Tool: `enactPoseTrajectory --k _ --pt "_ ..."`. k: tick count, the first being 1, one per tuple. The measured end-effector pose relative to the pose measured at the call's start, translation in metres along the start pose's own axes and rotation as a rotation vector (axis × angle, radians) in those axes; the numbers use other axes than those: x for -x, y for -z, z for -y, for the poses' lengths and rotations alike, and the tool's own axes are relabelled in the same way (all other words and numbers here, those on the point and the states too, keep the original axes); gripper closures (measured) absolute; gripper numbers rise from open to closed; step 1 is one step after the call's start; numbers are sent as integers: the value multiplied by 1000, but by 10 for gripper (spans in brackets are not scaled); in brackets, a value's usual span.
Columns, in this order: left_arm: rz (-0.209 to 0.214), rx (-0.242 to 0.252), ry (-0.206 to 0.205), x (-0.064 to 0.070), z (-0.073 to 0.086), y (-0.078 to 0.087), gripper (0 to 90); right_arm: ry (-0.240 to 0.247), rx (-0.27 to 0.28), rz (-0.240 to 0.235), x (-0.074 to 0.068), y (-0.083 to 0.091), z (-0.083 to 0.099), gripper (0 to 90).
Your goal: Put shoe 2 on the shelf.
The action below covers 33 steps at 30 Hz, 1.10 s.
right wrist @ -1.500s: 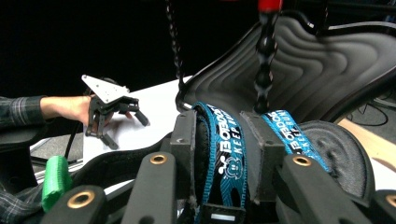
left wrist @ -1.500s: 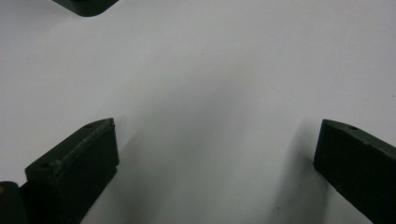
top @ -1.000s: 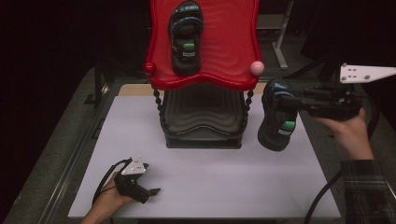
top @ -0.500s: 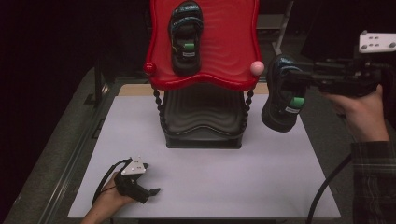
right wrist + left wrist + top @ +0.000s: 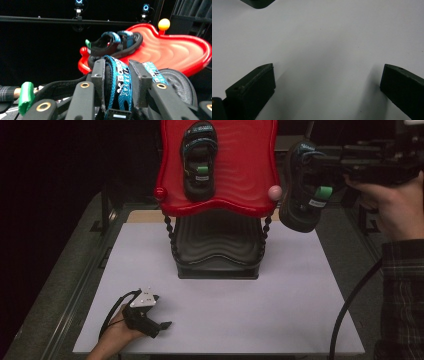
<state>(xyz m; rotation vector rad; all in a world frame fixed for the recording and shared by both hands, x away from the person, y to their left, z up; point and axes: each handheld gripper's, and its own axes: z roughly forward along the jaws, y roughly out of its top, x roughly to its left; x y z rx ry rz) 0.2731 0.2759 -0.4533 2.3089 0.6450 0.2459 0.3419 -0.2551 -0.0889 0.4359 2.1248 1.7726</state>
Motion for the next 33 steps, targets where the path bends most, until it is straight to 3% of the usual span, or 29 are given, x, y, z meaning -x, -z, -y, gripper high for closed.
enactPoseTrajectory --k 7,14,33 --pt "1 -1 0 0 0 0 0 21 21 -14 8 -14 -22 676" --pt "1 -3 -3 0 0 0 0 40 23 -50 16 -39 -37 676" --pt "2 -1 0 0 0 0 0 56 -19 -129 50 -122 -47 675"
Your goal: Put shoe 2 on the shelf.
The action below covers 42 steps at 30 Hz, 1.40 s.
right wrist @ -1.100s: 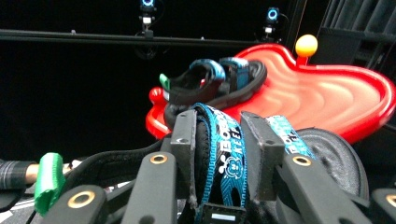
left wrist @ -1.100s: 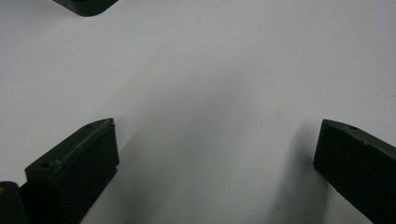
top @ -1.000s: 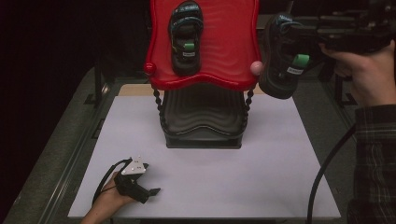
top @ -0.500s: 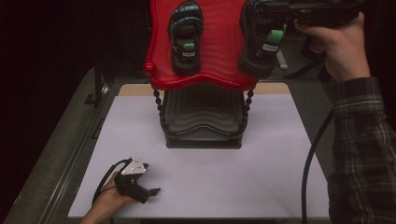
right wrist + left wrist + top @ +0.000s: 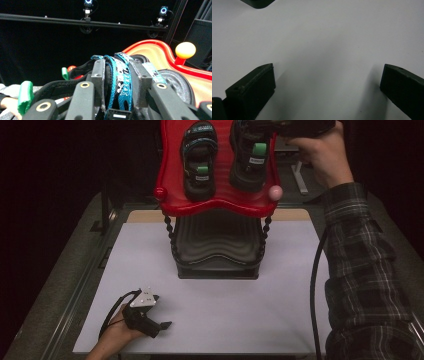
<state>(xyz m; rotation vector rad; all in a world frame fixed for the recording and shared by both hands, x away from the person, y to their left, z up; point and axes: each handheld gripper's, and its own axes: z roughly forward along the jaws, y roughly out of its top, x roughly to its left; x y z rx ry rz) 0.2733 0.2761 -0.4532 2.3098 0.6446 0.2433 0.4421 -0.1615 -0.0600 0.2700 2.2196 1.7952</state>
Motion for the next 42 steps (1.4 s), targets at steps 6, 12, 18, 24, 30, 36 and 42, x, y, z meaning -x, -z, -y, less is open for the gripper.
enactPoseTrajectory --k 6,12,18,24,30,36,42 --pt "-1 2 2 0 0 0 0 -2 -30 -13 11 -21 3 675" --pt "0 2 2 0 0 0 0 5 -64 -4 17 -36 8 675" --pt "1 0 0 0 0 0 0 7 -65 -9 17 -40 11 674" --pt "-1 -1 -3 0 0 0 0 0 -81 -20 13 -42 15 655" --pt "-3 3 1 0 0 0 0 -5 -92 -20 4 -39 12 550" --pt "-2 -1 -3 0 0 0 0 -4 -79 21 -8 -18 12 499" --pt "-3 -2 -5 0 0 0 0 -35 -78 79 -21 14 26 445"
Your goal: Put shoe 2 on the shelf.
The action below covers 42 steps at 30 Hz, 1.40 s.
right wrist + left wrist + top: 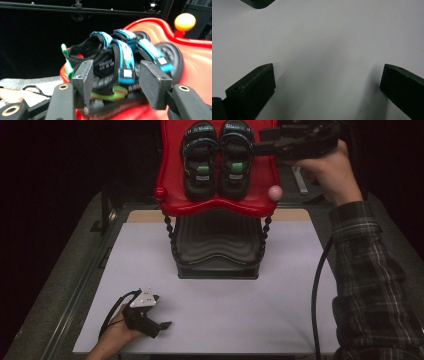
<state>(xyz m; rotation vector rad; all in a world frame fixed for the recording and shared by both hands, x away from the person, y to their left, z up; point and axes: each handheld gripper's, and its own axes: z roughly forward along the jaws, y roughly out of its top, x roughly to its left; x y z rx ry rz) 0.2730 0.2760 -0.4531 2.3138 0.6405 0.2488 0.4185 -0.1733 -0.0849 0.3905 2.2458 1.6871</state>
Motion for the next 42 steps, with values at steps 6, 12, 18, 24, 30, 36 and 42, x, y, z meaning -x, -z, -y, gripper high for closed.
enactPoseTrajectory --k 6,12,18,24,30,36,42 --pt "-1 1 0 0 0 0 0 -21 -4 57 -9 29 19 409" --pt "-1 1 0 0 0 0 0 -56 -23 95 -21 50 48 370" --pt "-1 1 1 0 0 0 0 -104 -54 124 -30 61 81 346" --pt "0 3 5 1 0 0 0 -147 -83 160 -42 66 122 311" --pt "0 4 3 0 0 0 0 -187 -108 179 -56 66 159 274" --pt "-3 8 3 0 0 0 0 -223 -134 196 -71 63 197 248" --pt "-1 5 3 0 0 0 0 -260 -160 224 -85 61 235 226"
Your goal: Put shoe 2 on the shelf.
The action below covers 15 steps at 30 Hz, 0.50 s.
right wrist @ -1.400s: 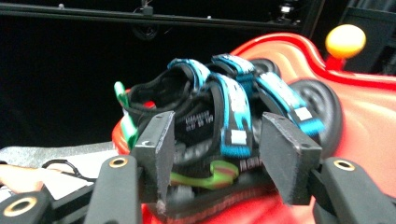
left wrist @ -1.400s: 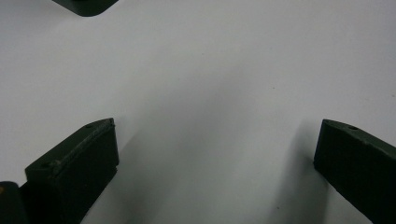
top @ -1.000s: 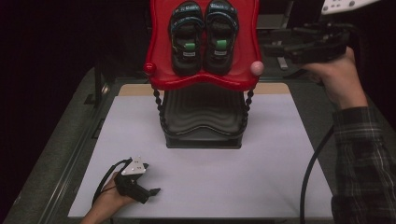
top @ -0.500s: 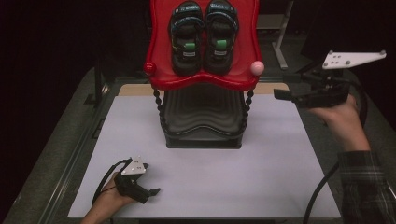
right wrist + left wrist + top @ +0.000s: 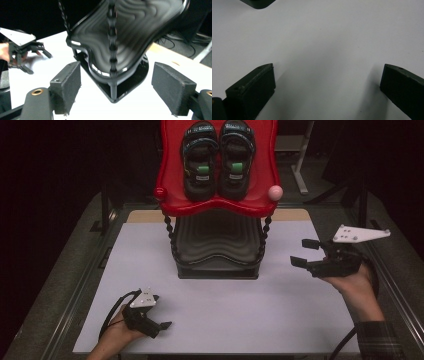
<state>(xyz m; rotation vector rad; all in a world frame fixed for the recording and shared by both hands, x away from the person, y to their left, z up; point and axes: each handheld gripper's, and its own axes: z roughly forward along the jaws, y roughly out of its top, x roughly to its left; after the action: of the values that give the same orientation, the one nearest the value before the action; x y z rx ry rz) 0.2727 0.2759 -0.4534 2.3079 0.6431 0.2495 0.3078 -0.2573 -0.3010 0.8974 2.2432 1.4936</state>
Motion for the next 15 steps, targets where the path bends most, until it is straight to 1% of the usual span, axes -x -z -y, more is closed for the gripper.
enactPoseTrajectory --k 3,8,13,15 --pt "-1 0 -1 0 0 0 0 -18 -19 34 -3 -5 20 208" --pt "-1 1 -1 0 0 0 0 -57 -70 68 -6 -15 53 180" --pt "-1 2 -1 0 0 0 0 -84 -118 75 -9 -20 82 160" --pt "-2 3 -1 0 0 0 0 -84 -144 91 -11 -21 92 149"
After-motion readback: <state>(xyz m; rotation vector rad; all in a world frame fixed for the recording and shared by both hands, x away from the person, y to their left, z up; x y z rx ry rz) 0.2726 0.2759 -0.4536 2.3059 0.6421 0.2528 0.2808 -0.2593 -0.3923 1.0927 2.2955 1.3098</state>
